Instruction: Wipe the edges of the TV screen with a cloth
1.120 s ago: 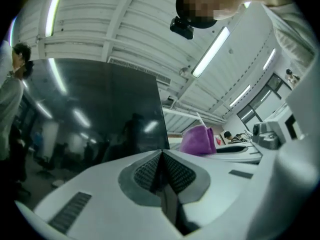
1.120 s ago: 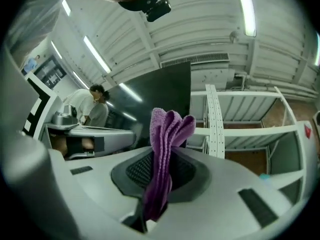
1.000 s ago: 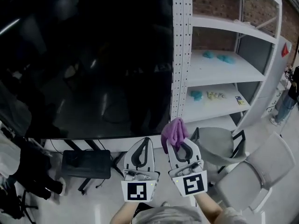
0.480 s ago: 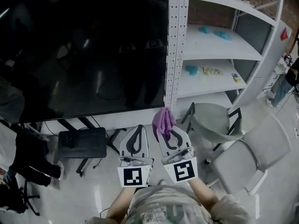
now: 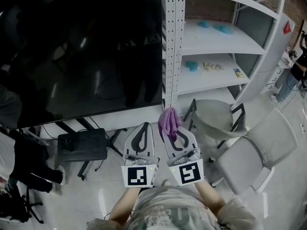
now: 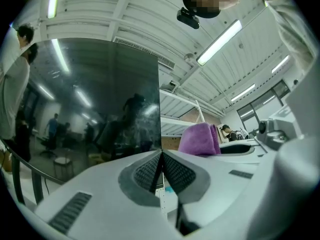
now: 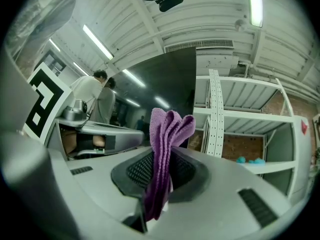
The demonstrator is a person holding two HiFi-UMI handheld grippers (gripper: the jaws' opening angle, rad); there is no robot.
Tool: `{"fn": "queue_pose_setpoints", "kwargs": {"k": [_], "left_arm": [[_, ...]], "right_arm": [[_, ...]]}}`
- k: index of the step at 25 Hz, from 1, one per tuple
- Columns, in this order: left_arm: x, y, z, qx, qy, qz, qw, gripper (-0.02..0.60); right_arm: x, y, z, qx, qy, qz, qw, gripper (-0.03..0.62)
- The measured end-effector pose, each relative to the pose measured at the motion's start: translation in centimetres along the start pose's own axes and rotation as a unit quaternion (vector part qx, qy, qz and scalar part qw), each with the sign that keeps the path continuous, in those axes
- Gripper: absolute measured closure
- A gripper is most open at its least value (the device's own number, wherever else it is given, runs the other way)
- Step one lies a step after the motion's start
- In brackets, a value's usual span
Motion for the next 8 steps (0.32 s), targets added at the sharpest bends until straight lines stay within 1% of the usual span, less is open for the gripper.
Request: {"fn": "queue_pose_setpoints", "kwargs": {"k": [4,8], "left_arm": [[-0.14,-0.31,0.03,-0.001,-0.003,-0.008,1.0,0.566],[-0.13,0.02,-0.32,0.008,-0.004,-0.011,0.9999,0.566]], "right_arm": [[0.05,-0.02,-0.25,0.012,0.005,-0.016,1.0,0.533],[-0.26,-0.45,-0.68,0.008,0.013,-0.007,1.0,0.533]]}}
Point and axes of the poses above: the fingertips, and each gripper's own axes: z backward along the fingers, x to its right, y out of its top, the point moved 7 cm from there along z, backward along the fingers, and after that the axes turned 14 degrees about y, right-handed, at the moved point
